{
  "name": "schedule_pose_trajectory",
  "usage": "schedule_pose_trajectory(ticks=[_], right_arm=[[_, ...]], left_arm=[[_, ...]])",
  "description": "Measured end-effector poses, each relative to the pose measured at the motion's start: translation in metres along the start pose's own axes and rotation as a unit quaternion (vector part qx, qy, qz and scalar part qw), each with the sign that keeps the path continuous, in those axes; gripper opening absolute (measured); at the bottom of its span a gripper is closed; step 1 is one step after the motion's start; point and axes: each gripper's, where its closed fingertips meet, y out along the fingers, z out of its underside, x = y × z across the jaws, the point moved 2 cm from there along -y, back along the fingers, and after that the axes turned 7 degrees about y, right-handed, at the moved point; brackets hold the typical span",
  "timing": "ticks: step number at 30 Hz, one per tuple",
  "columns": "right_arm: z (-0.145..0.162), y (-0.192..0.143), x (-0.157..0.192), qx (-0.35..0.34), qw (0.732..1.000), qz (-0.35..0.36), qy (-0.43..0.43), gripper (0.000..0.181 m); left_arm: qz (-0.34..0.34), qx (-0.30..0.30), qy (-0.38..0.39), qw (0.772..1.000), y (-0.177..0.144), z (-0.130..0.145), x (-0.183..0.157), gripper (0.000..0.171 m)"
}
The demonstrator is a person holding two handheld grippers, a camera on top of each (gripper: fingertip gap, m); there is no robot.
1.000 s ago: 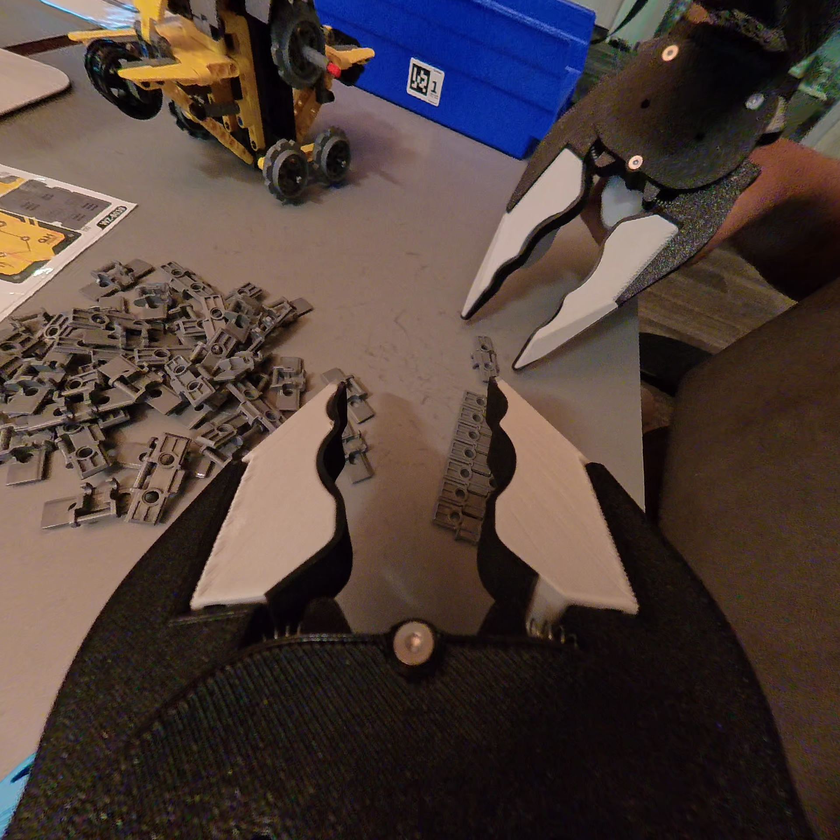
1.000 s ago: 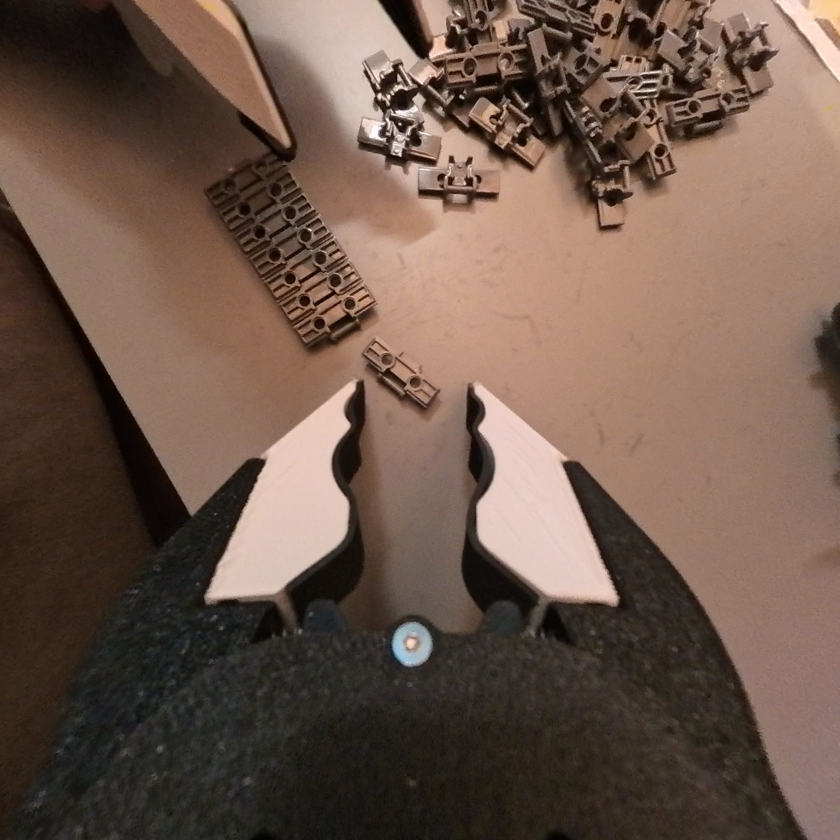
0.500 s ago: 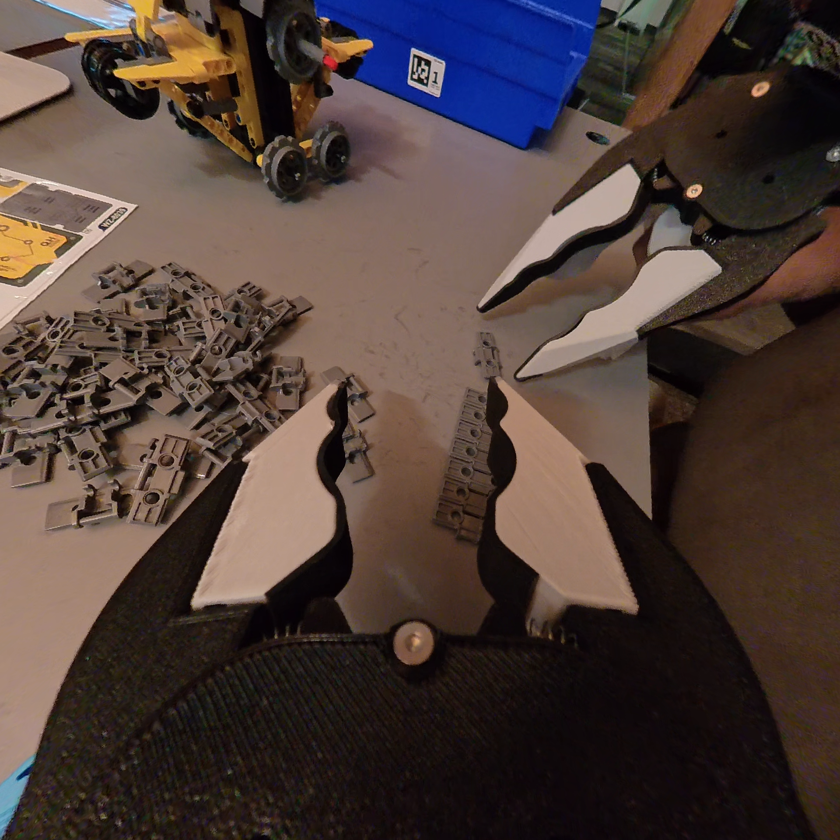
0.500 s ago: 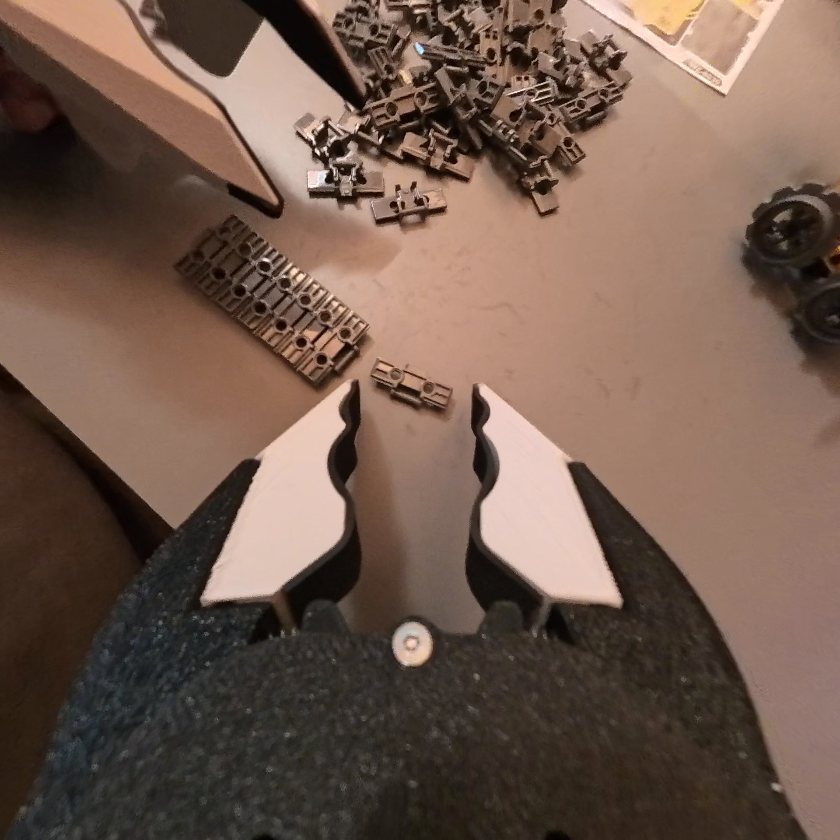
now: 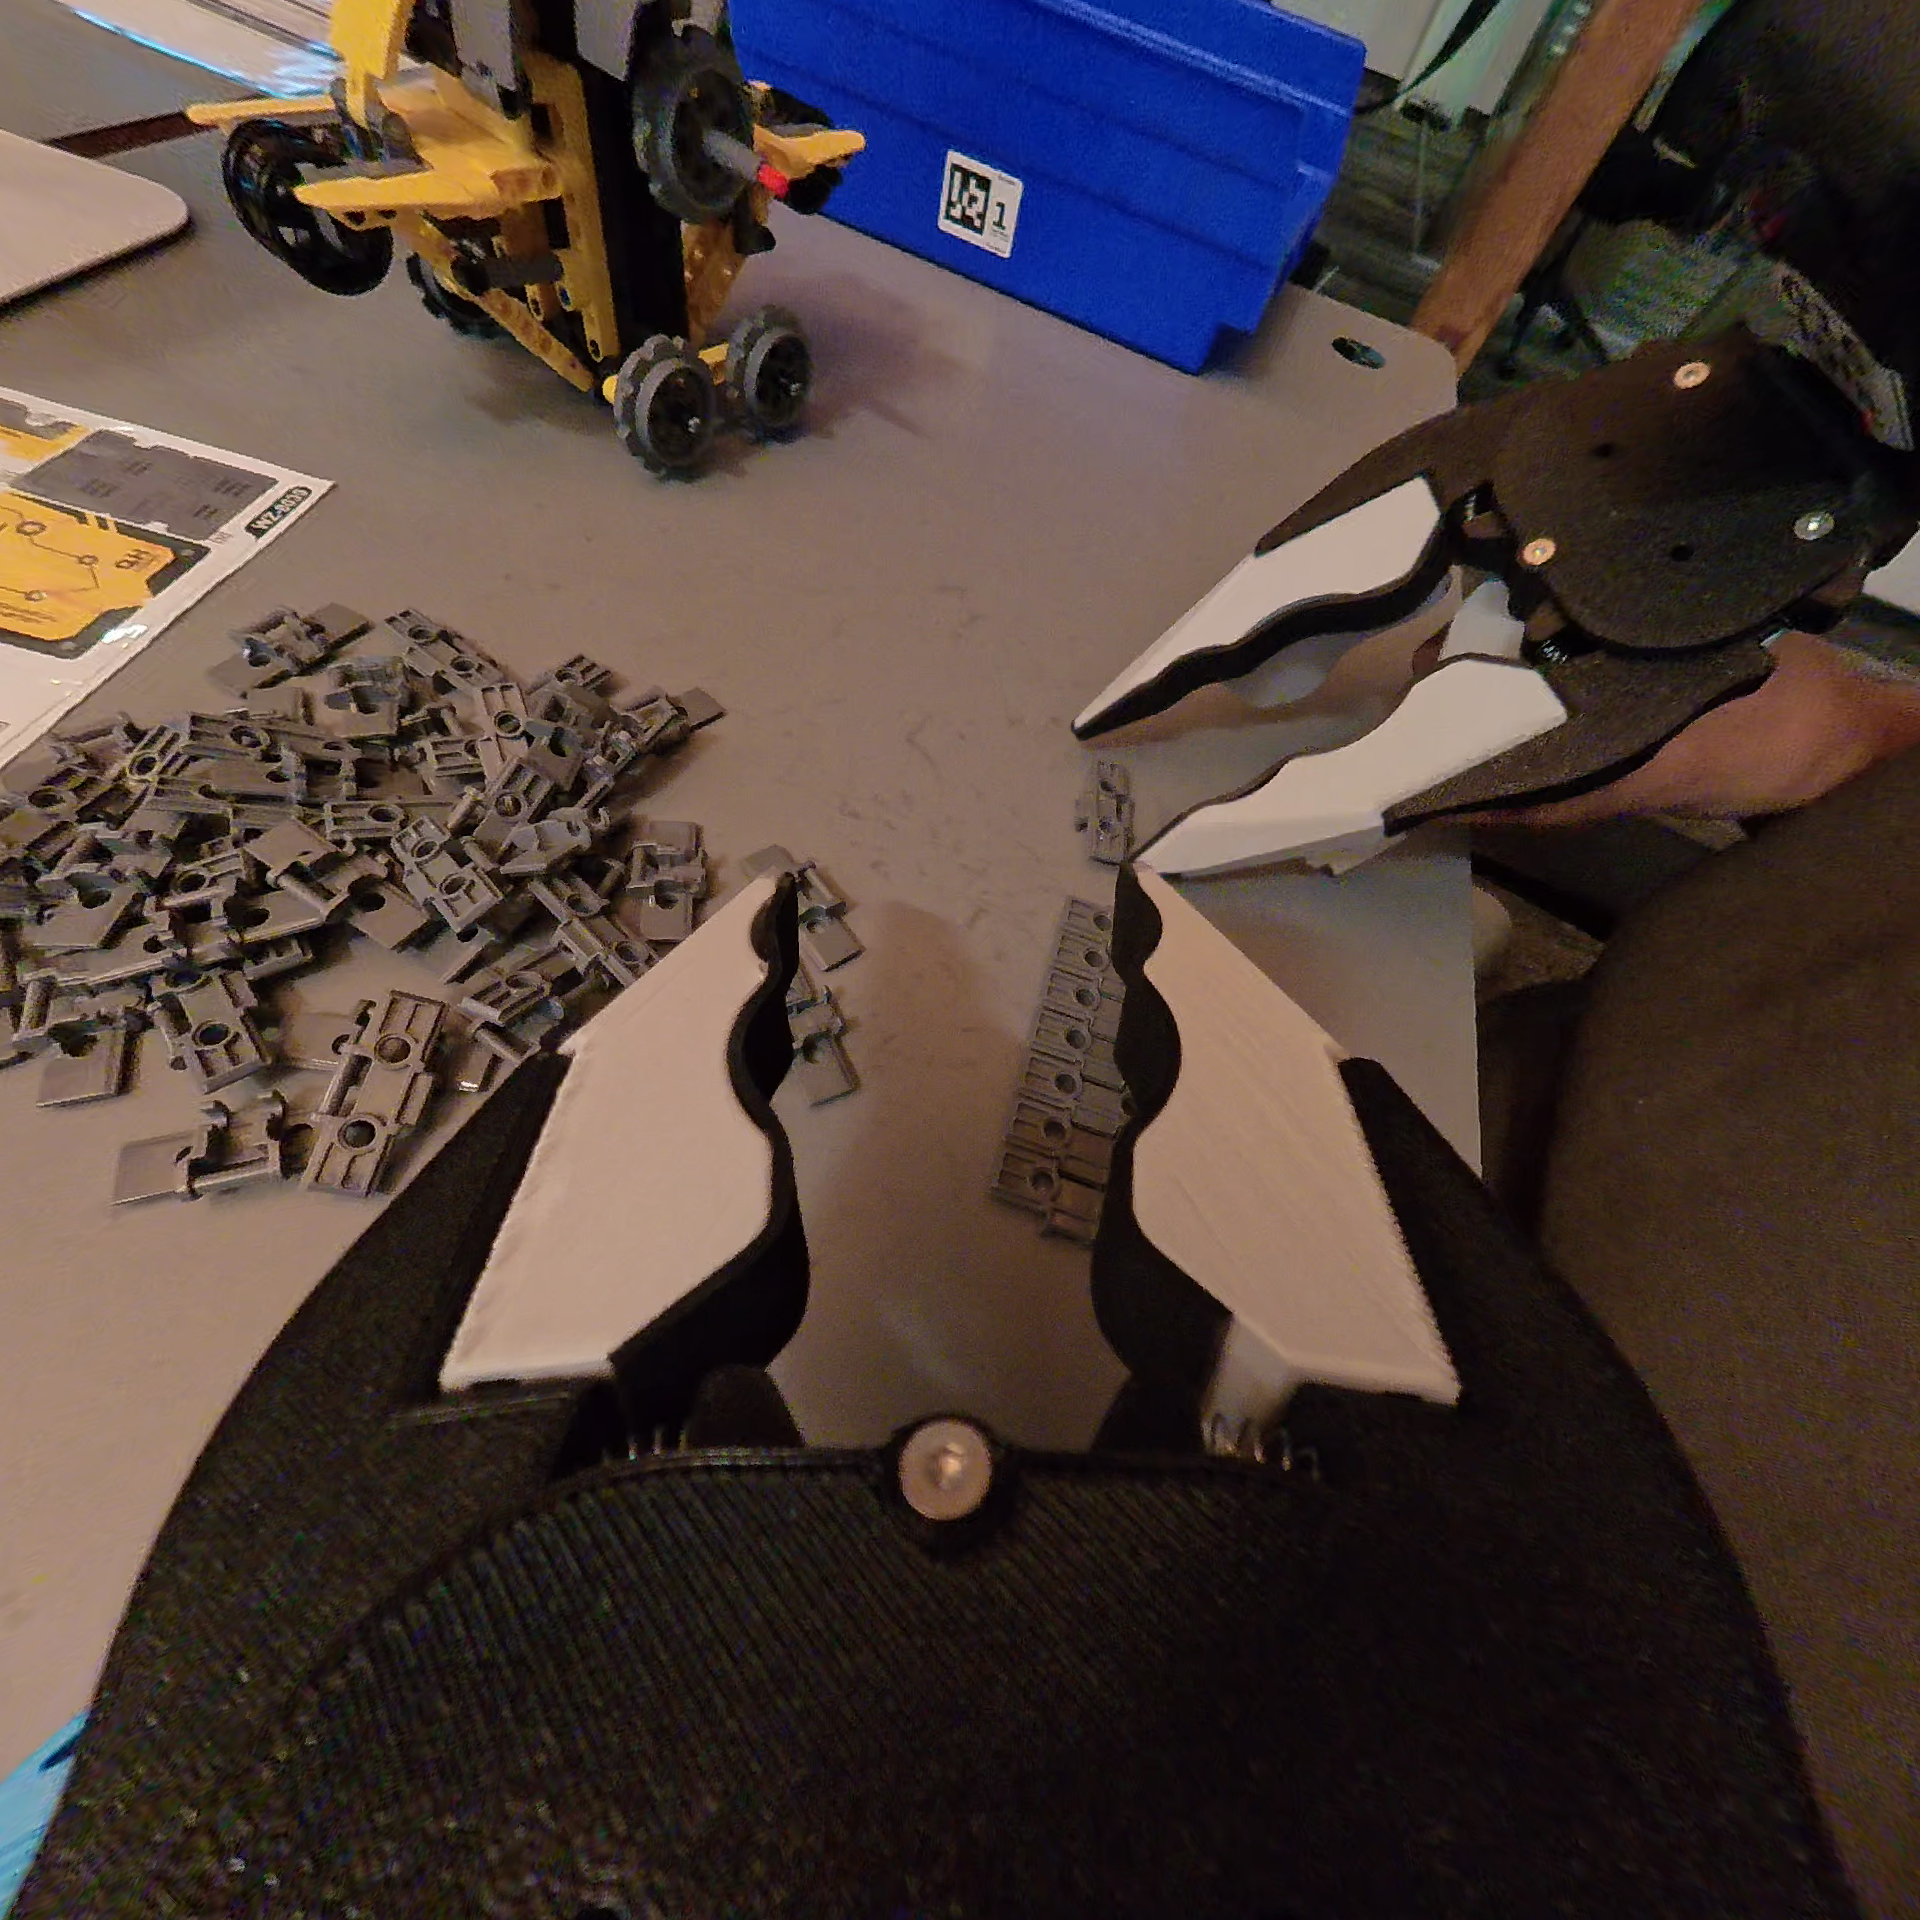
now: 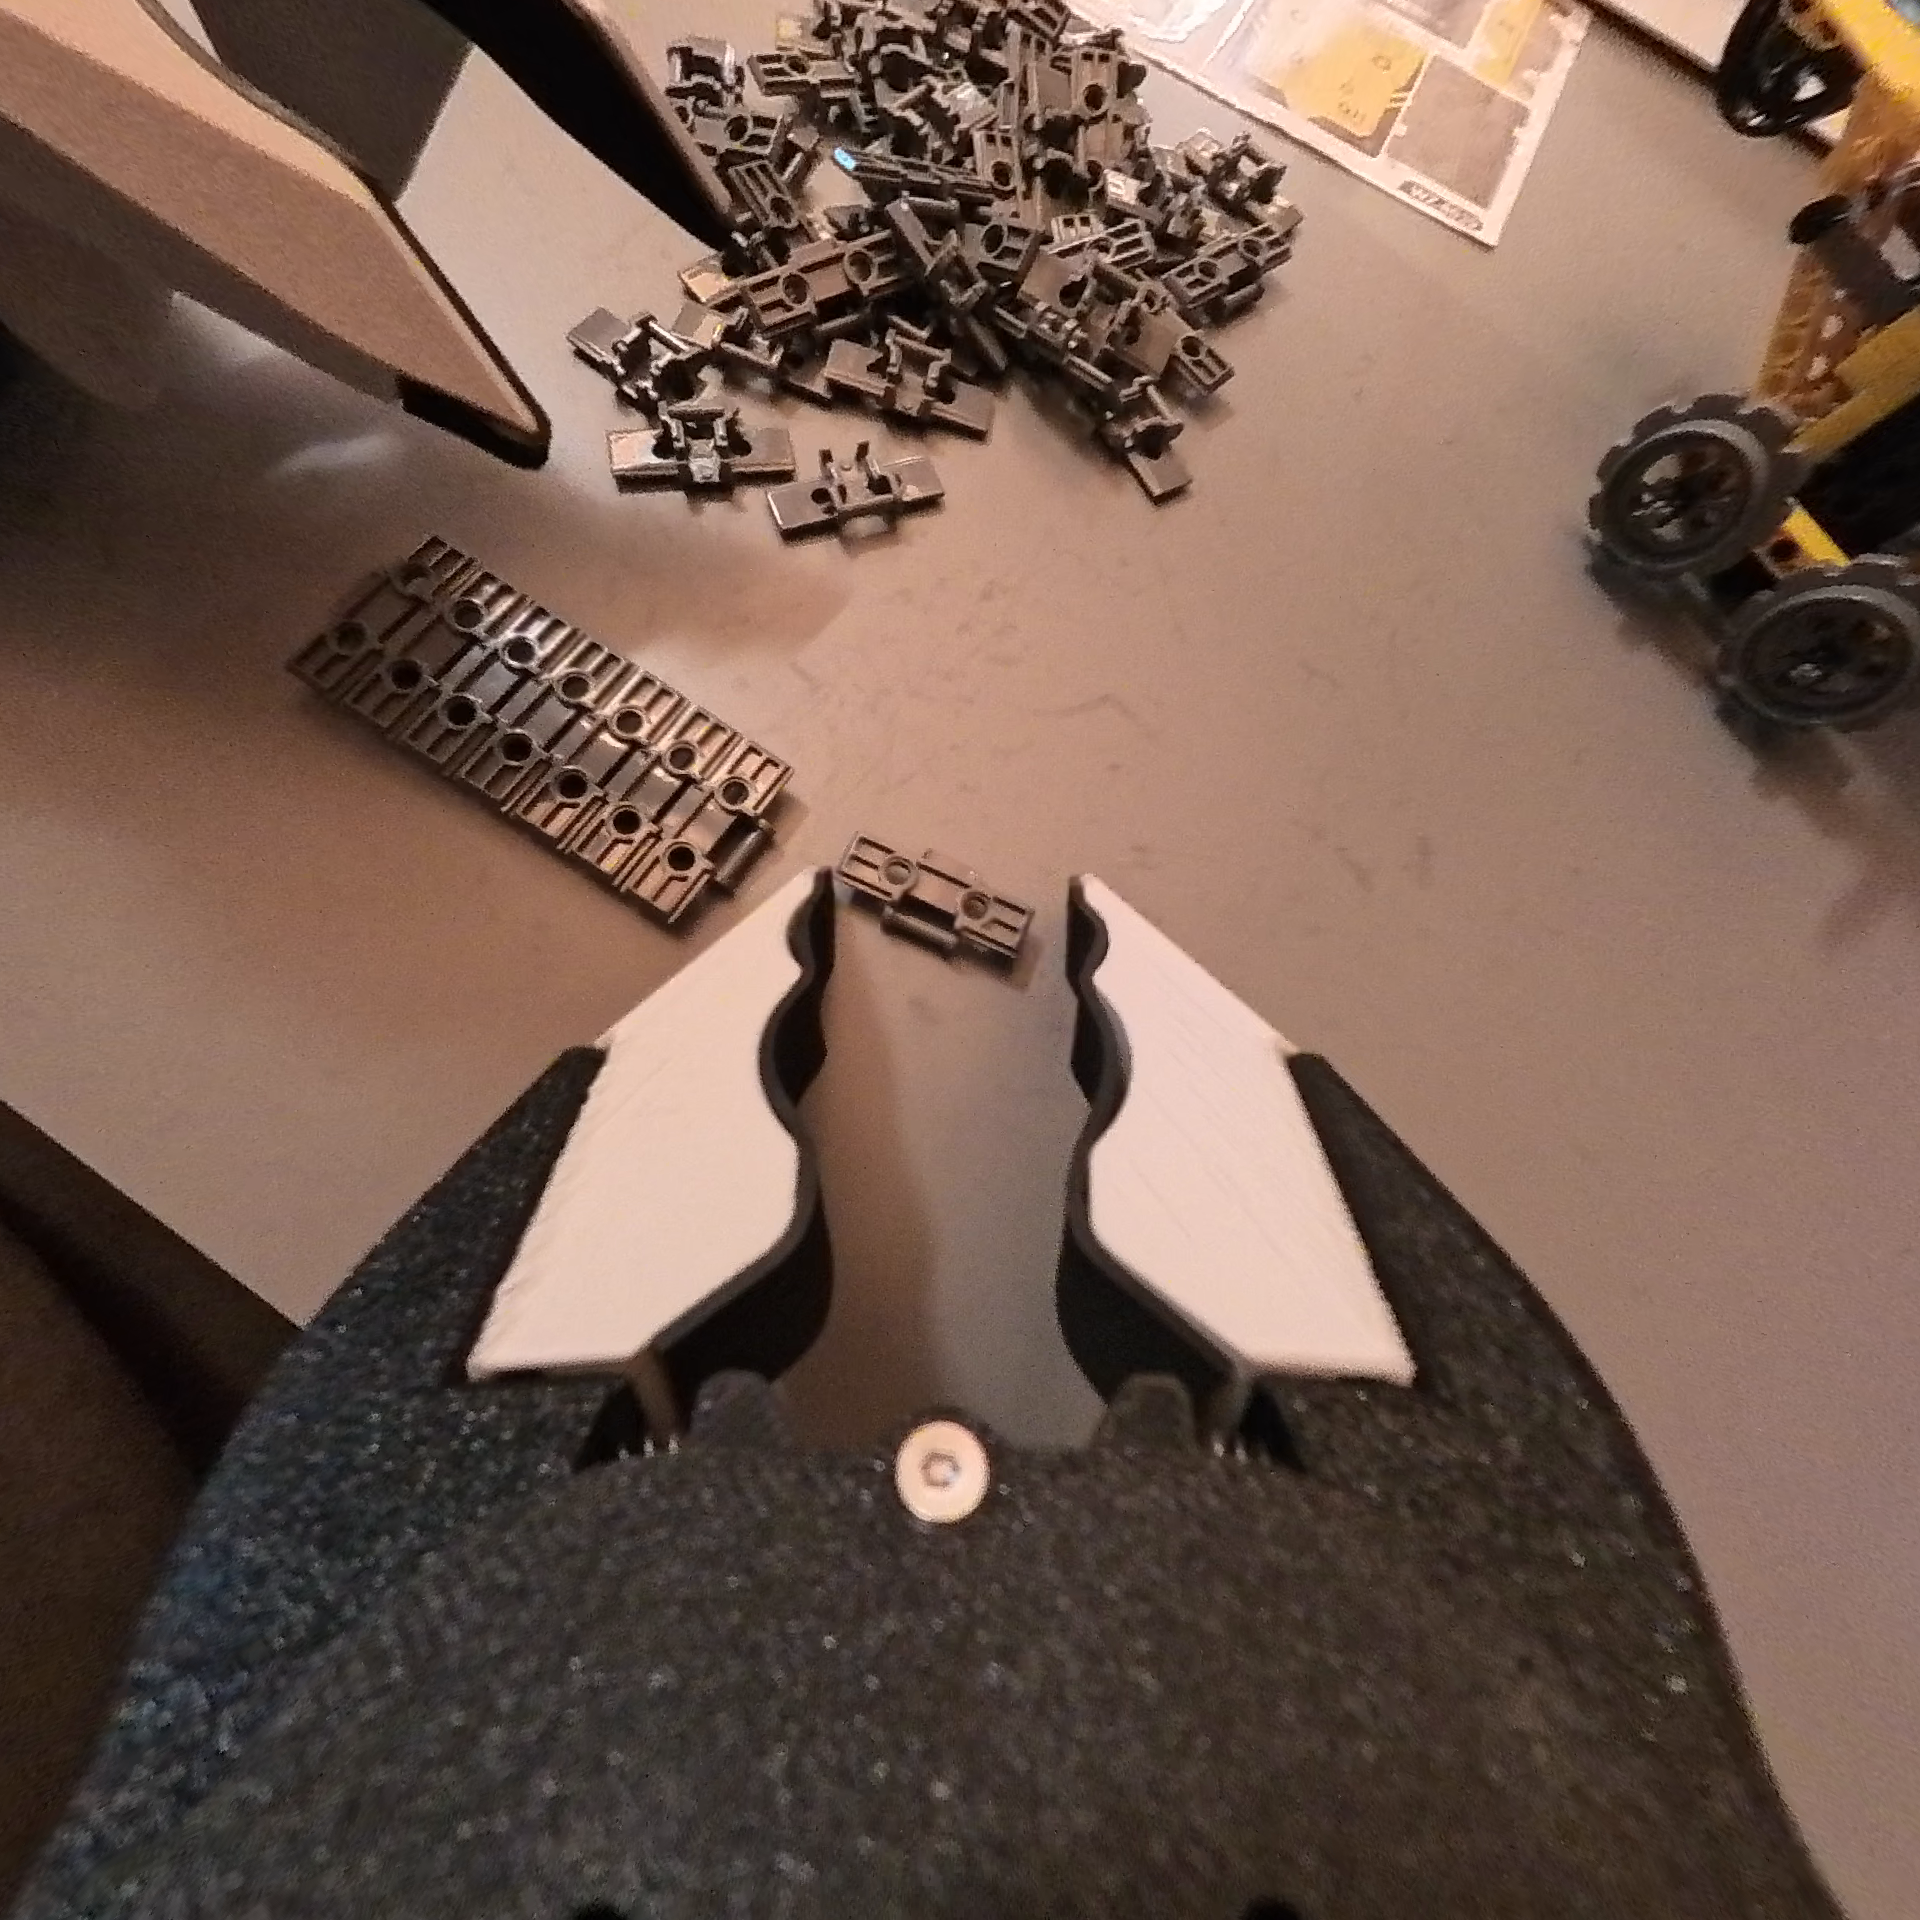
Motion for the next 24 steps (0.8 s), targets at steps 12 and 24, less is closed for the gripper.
schedule_pose_trajectory(ticks=[12,24], right_arm=[[0.000,-0.012,-0.016,-0.006,0.997,-0.073,0.034,0.049],[-0.002,-0.017,-0.028,0.051,0.970,-0.239,-0.007,0.040]], left_arm=[[0.000,0.007,0.003,1.000,0.001,0.001,-0.001,0.059],[-0.001,0.005,-0.005,1.000,0.001,0.001,0.001,0.059]])
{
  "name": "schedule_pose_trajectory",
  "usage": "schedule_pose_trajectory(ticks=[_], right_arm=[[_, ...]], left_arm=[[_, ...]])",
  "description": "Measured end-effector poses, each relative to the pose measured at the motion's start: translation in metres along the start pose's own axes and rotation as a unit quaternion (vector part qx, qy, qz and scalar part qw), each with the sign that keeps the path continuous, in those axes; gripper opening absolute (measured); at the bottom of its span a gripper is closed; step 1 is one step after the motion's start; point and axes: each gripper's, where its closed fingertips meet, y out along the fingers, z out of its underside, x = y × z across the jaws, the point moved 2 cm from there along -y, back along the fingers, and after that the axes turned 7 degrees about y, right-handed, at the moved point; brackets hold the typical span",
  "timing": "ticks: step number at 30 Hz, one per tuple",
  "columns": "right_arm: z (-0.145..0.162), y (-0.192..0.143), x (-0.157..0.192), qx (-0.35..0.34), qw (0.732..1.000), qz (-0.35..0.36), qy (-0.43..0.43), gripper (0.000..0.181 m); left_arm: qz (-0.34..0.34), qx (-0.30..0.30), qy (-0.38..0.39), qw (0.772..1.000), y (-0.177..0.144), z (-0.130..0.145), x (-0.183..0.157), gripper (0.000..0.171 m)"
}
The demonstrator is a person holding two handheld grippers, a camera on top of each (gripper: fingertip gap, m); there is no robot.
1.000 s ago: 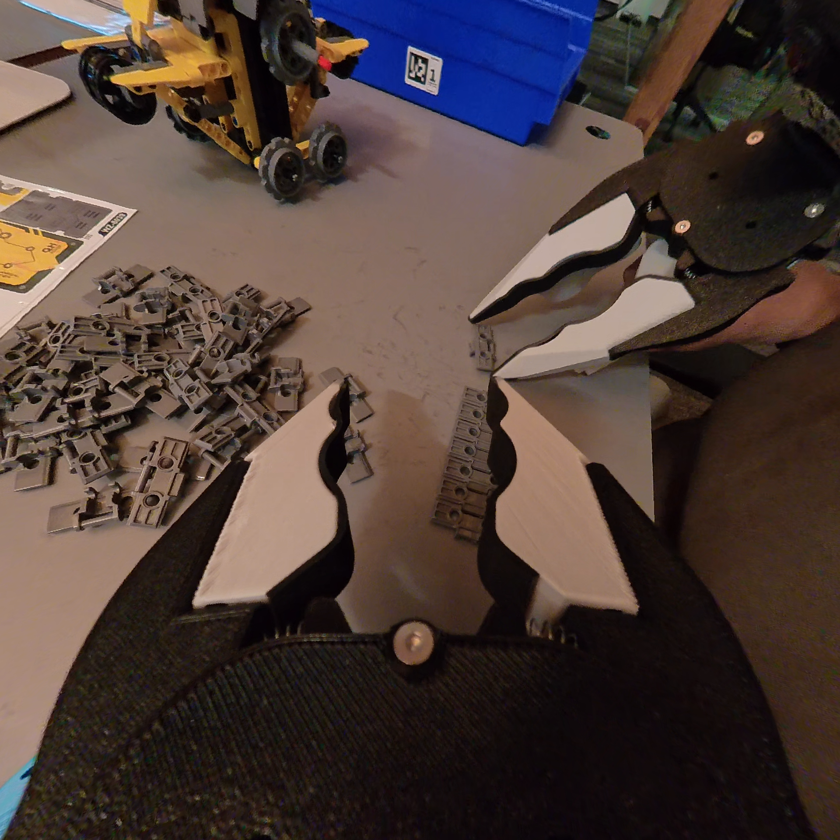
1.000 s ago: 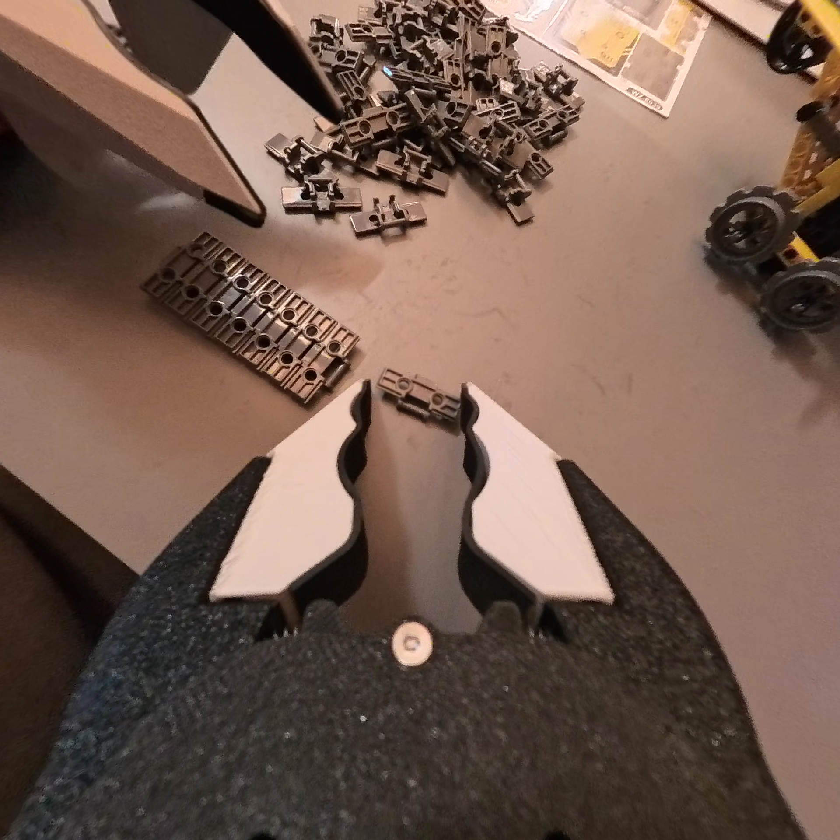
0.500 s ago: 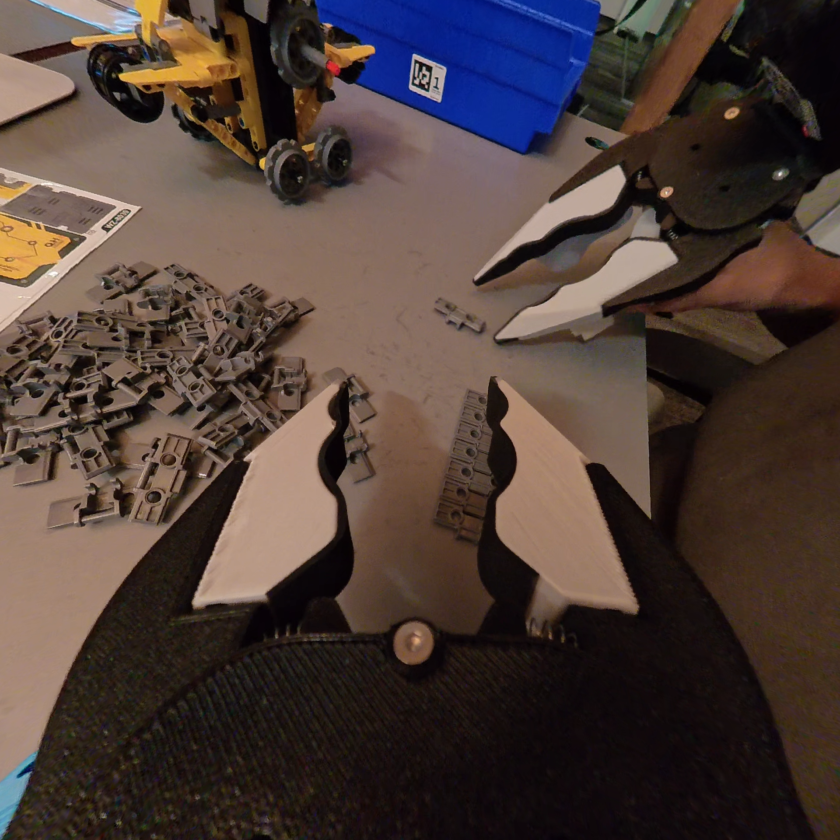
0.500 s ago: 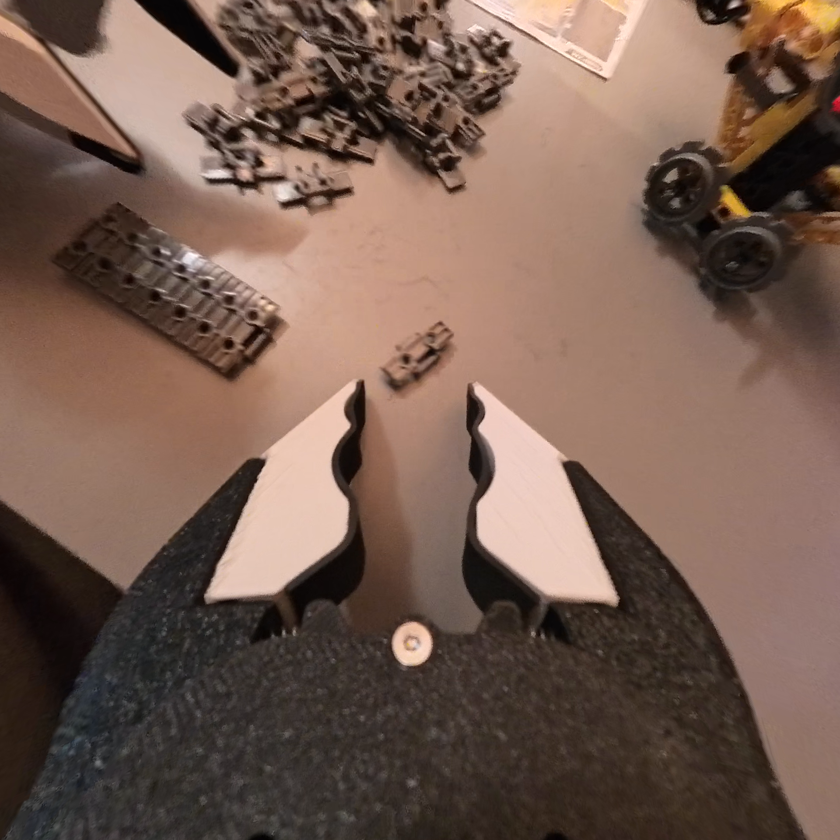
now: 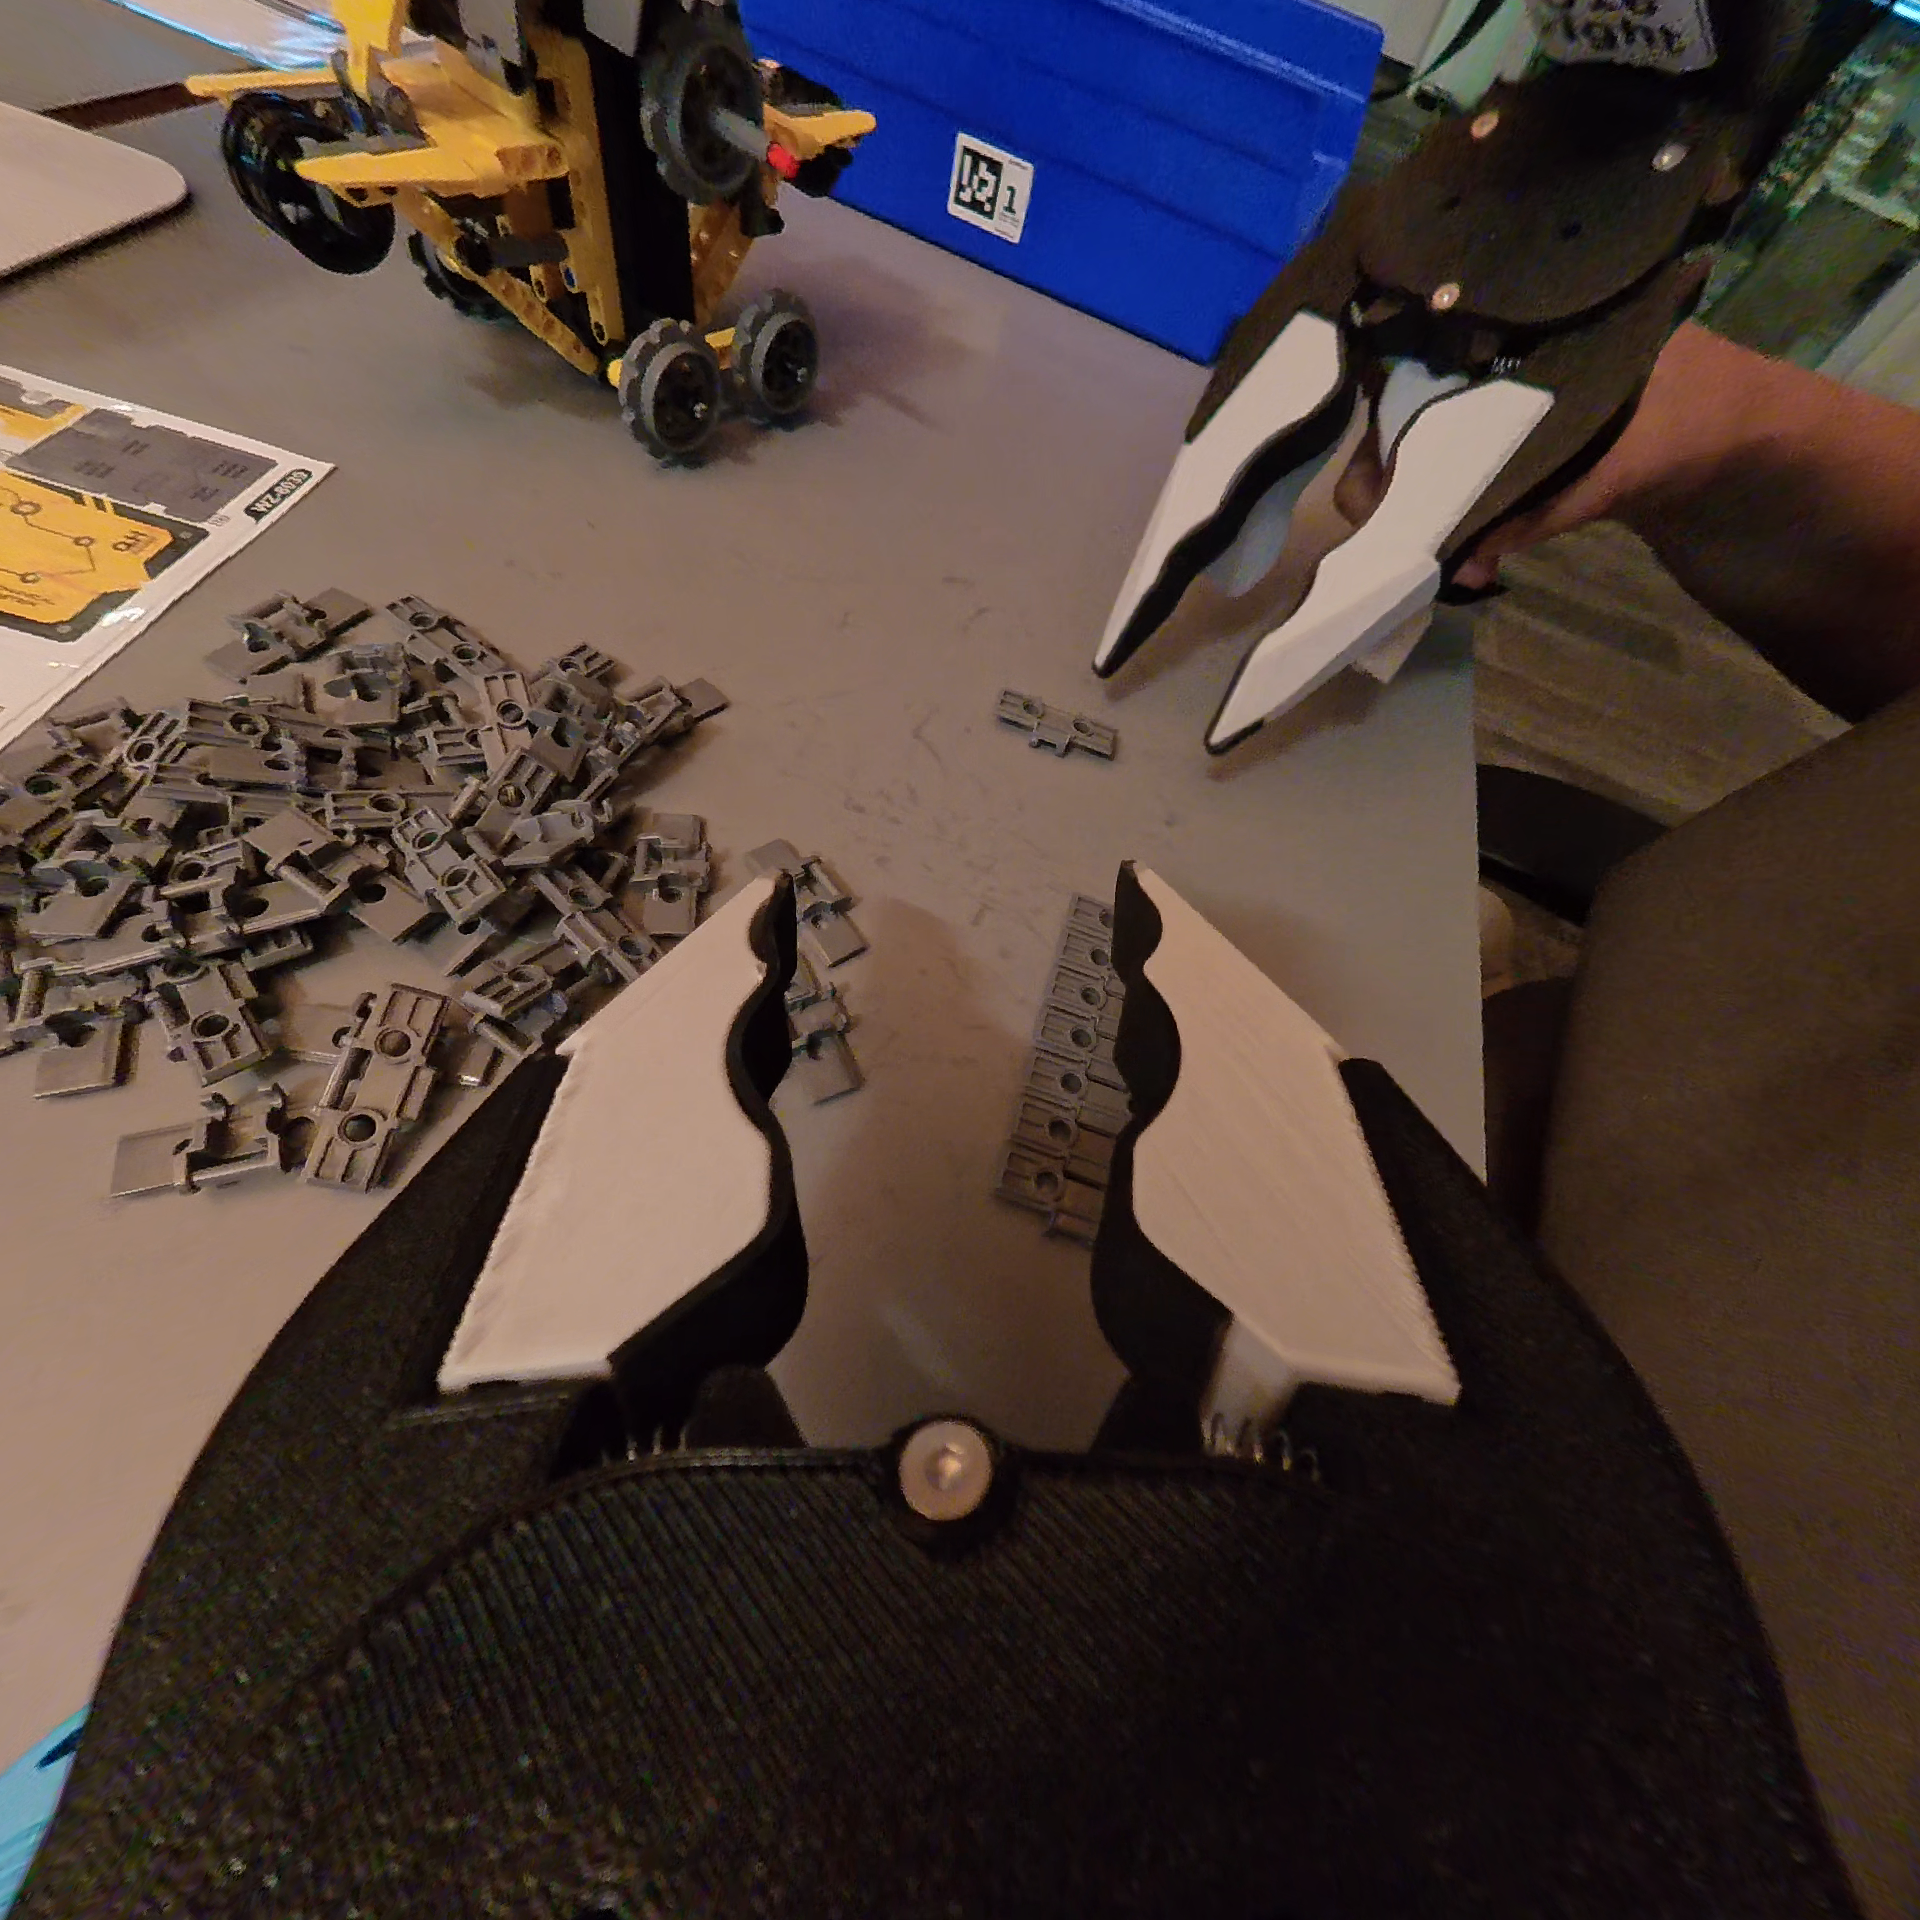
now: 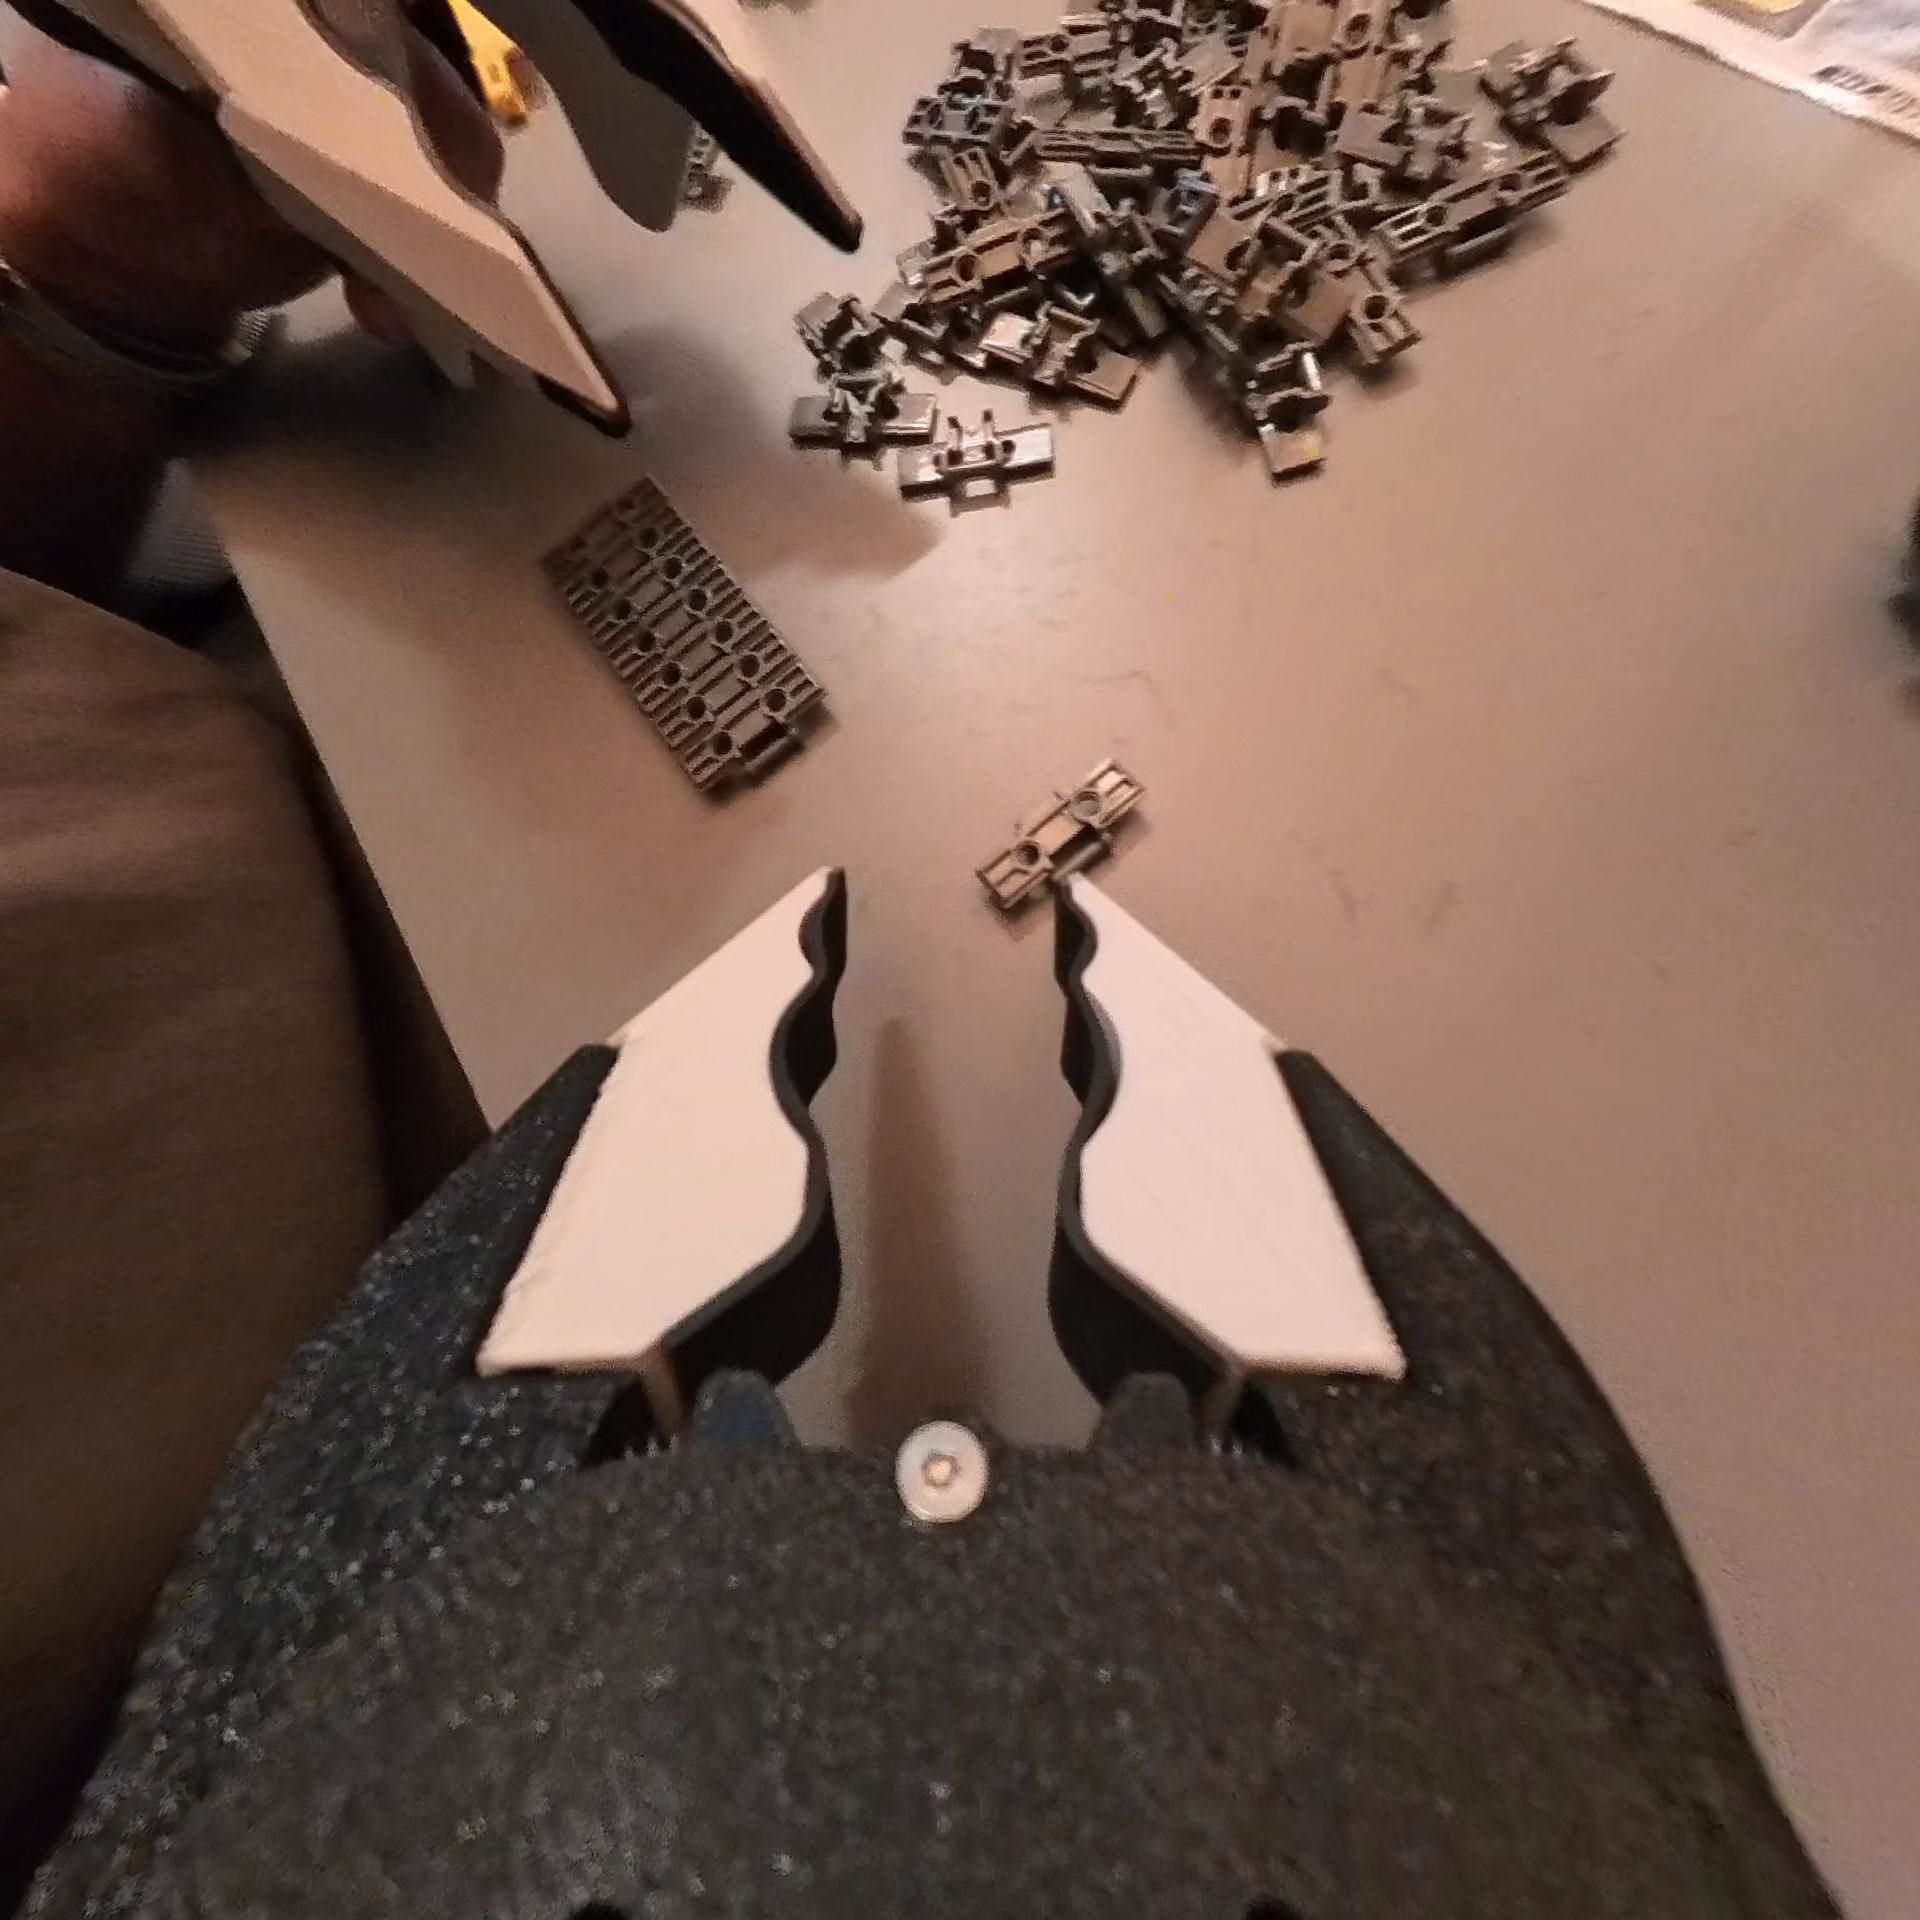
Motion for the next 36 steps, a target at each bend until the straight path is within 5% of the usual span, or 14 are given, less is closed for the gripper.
schedule_pose_trajectory(ticks=[4,8,18,24,36], right_arm=[[-0.002,0.003,0.003,-0.009,1.000,-0.005,-0.019,0.041],[-0.016,-0.006,0.003,-0.002,0.992,0.009,-0.128,0.047],[-0.020,0.013,-0.012,0.176,0.936,-0.051,-0.301,0.049],[-0.008,0.020,-0.019,0.232,0.920,-0.043,-0.313,0.047],[-0.012,0.020,-0.003,0.185,0.927,-0.079,-0.317,0.039]], left_arm=[[0.009,0.003,-0.009,1.000,0.001,0.001,0.000,0.060],[0.017,0.007,-0.009,1.000,0.002,0.002,-0.001,0.059],[0.009,-0.008,-0.018,1.000,-0.002,-0.001,0.002,0.061],[0.019,-0.007,-0.015,1.000,-0.001,-0.001,-0.001,0.062],[0.036,0.026,0.038,0.998,0.006,0.005,-0.016,0.058]])
